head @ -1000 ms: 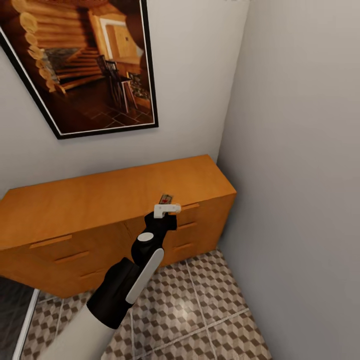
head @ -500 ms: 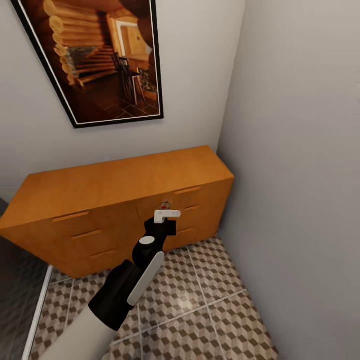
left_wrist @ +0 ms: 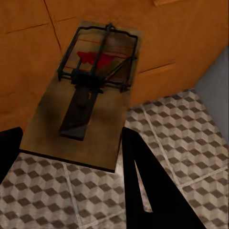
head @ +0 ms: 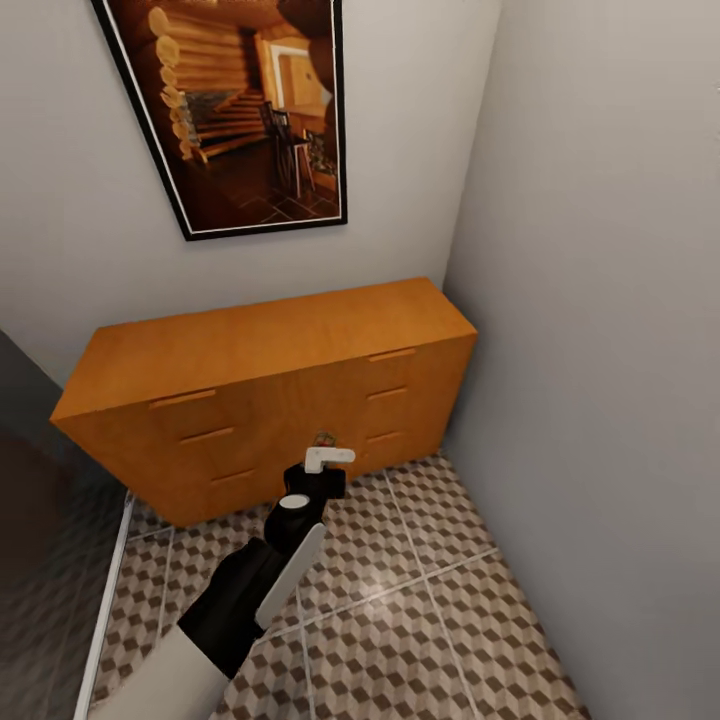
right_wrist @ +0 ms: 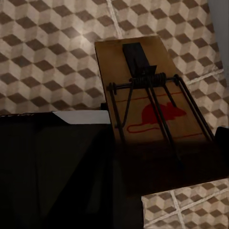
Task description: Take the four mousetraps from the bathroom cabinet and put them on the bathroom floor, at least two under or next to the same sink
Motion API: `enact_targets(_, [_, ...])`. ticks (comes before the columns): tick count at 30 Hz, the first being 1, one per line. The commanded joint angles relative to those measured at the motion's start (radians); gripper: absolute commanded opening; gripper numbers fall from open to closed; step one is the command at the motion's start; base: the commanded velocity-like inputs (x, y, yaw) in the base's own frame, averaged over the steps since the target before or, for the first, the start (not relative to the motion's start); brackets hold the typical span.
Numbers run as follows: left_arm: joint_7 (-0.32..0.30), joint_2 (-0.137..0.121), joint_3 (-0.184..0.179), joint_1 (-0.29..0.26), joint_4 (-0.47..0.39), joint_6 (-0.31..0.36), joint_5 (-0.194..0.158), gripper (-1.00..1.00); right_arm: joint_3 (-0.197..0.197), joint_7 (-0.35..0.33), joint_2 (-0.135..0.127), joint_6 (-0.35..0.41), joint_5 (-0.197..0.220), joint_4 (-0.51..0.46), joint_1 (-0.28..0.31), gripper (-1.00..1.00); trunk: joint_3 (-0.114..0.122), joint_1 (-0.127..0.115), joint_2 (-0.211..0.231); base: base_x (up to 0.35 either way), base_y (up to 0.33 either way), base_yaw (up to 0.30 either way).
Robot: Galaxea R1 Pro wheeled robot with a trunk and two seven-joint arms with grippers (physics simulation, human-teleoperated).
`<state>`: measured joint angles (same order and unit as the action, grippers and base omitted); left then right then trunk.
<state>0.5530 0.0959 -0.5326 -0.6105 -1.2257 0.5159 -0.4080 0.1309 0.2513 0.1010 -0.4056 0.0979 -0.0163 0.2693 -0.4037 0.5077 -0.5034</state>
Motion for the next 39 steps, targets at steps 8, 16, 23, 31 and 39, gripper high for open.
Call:
enact_targets(8, [0.003,-0.001,-0.053,0.04,0.357,-0.282,-0.003,-1.0,0.009,0.003,-0.001,-0.008,0.01,0.0,0.001,-1.0,-0.001,0.0,-0.002,-0.309,0.058,0.0])
enact_targets(16, [0.004,0.0,-0.27,0.091,0.756,-0.463,-0.004,-1.0,0.011,0.003,-0.004,-0.015,0.006,-0.004,0.001,-1.0,-0.001,0.0,-0.002,-0.086,0.003,0.0])
enact_targets(23, [0.001,-0.032,-0.29,0.207,0.841,-0.507,-0.005,-1.0,0.011,0.004,-0.021,-0.036,0.003,-0.026,0.001,-1.0,-0.001,0.0,-0.002,-0.005,0.0,0.0])
enact_targets(31, [-0.075,-0.087,-0.291,0.293,0.921,-0.568,-0.007,-1.0,0.01,0.007,-0.041,-0.01,-0.022,-0.185,0.001,-1.0,-0.001,0.0,-0.002,0.0,0.0,0.0])
enact_targets(39, [-0.087,-0.107,-0.292,0.343,1.013,-0.952,-0.01,-1.0,0.009,0.004,-0.108,0.158,-0.026,-0.334,0.001,-1.0,-0.001,0.0,-0.002,0.0,0.0,0.0])
